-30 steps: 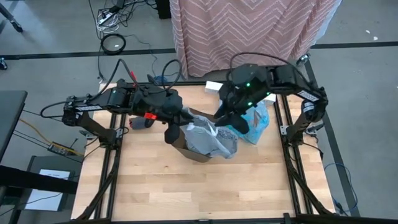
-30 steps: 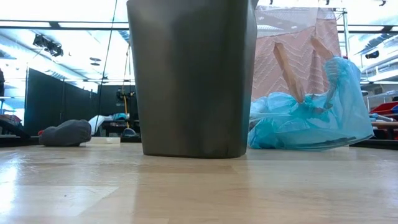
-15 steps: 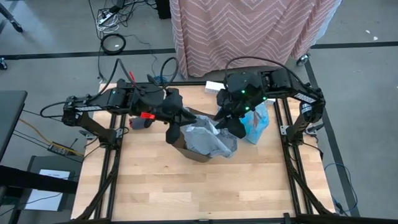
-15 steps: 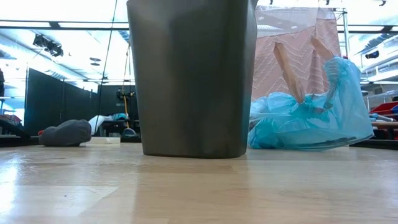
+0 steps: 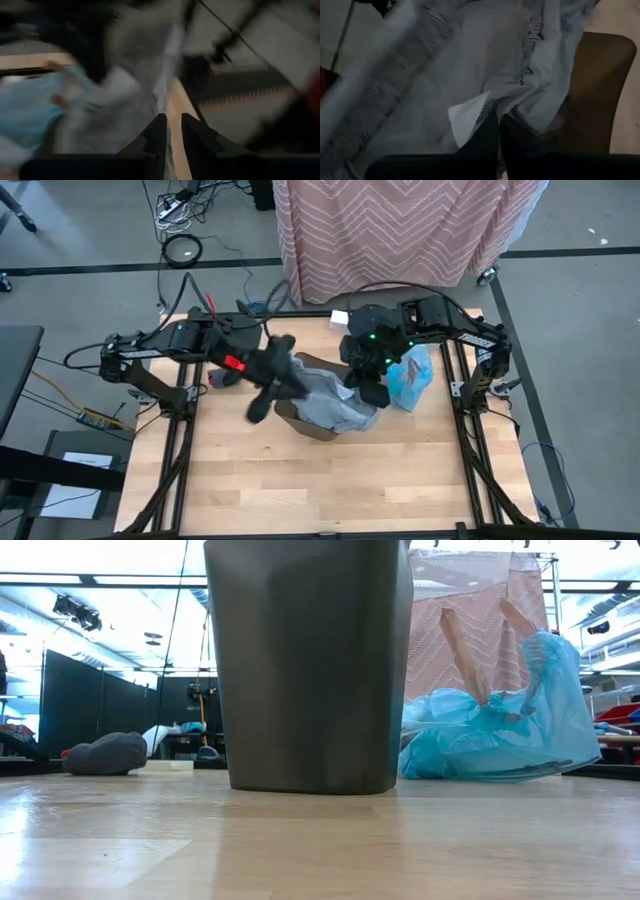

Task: Place trash/remove bag and relplace
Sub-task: Put the gray trash bag into the black trash bin

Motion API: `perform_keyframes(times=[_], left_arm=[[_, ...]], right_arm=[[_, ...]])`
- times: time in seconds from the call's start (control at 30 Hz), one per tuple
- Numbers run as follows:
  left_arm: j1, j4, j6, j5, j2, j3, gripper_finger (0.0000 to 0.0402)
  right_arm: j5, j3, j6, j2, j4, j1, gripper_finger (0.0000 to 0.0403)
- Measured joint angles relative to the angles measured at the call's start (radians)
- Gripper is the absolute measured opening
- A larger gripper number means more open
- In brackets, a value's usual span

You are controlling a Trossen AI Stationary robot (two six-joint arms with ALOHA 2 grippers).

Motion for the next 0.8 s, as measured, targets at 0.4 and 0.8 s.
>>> perform_keyframes(times=[0.4,0.8], left_arm=[[-0.020,-0.264,0.308,-0.178,-0.004,0.173,0.0069],[-0.020,-0.436,0.323,-0.154,-0.002,0.180,0.0161]], right_arm=[[0.018,0.000,-0.019,0.001,-0.001,-0.015,0.0001],[0.005,0.000,-0.035,0.002,0.000,-0.018,0.0000]])
